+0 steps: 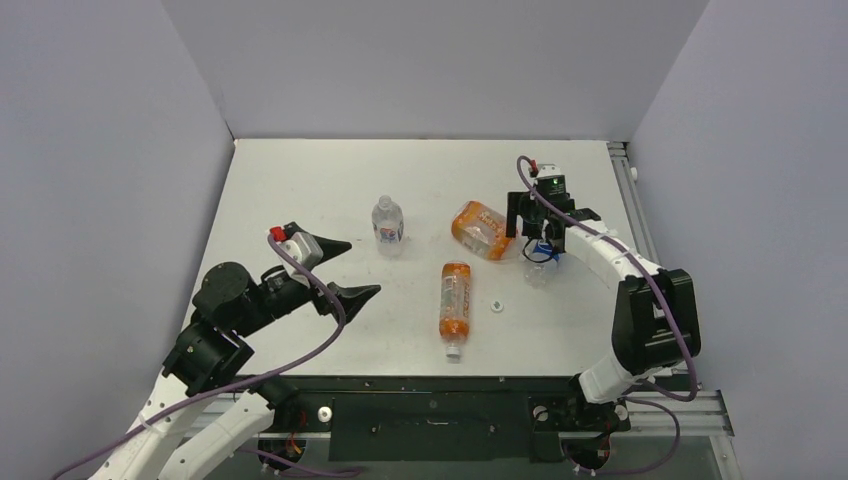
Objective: Unscrew the bottle caps
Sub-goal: Place the plastic bottle at the center of the board, then pick up the plastic bottle at the center of the board.
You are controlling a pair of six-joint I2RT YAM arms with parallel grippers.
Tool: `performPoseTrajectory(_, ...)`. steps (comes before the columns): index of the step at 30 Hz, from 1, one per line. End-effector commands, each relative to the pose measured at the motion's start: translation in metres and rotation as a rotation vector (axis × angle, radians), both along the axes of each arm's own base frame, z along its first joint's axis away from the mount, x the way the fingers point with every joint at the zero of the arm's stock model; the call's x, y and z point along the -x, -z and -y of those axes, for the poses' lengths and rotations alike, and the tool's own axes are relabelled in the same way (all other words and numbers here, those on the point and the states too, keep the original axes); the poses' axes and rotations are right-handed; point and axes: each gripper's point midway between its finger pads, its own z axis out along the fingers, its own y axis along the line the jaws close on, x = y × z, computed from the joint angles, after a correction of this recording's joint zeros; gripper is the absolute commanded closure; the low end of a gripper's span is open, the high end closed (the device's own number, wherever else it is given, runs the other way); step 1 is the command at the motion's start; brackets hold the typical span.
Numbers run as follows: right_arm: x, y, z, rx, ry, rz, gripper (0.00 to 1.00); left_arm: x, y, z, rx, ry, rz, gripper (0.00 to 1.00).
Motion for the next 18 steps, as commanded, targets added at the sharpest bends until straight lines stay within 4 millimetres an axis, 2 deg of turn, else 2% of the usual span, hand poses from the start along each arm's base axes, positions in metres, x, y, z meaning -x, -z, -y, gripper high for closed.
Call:
performPoseTrajectory(1,0.009,0.009,-0.008,-0.057,-0.06,-0.067,0.15,0.009,-0.037,0.004,0.065,0.052,0.073,0.03)
performPoseTrajectory(6,0.021,0.032,-0.026,-0.125,-0.142,-0.153,0.15,0.012,-0.037,0.005,0.061,0.067,0.073,0.03)
performPoseTrajectory(11,0.018,0.05,-0.046,-0.19,-0.19,-0.232,0.14,0.016,-0.039,0.005,0.056,0.083,0.09,0.03)
performPoseTrajectory(13,0.019,0.053,-0.054,-0.202,-0.208,-0.251,0.14,0.017,-0.04,0.004,0.053,0.084,0.095,0.03)
performPoseTrajectory(18,0.016,0.048,-0.075,-0.192,-0.241,-0.216,0.13,0.017,-0.039,0.005,0.045,0.091,0.104,0.03)
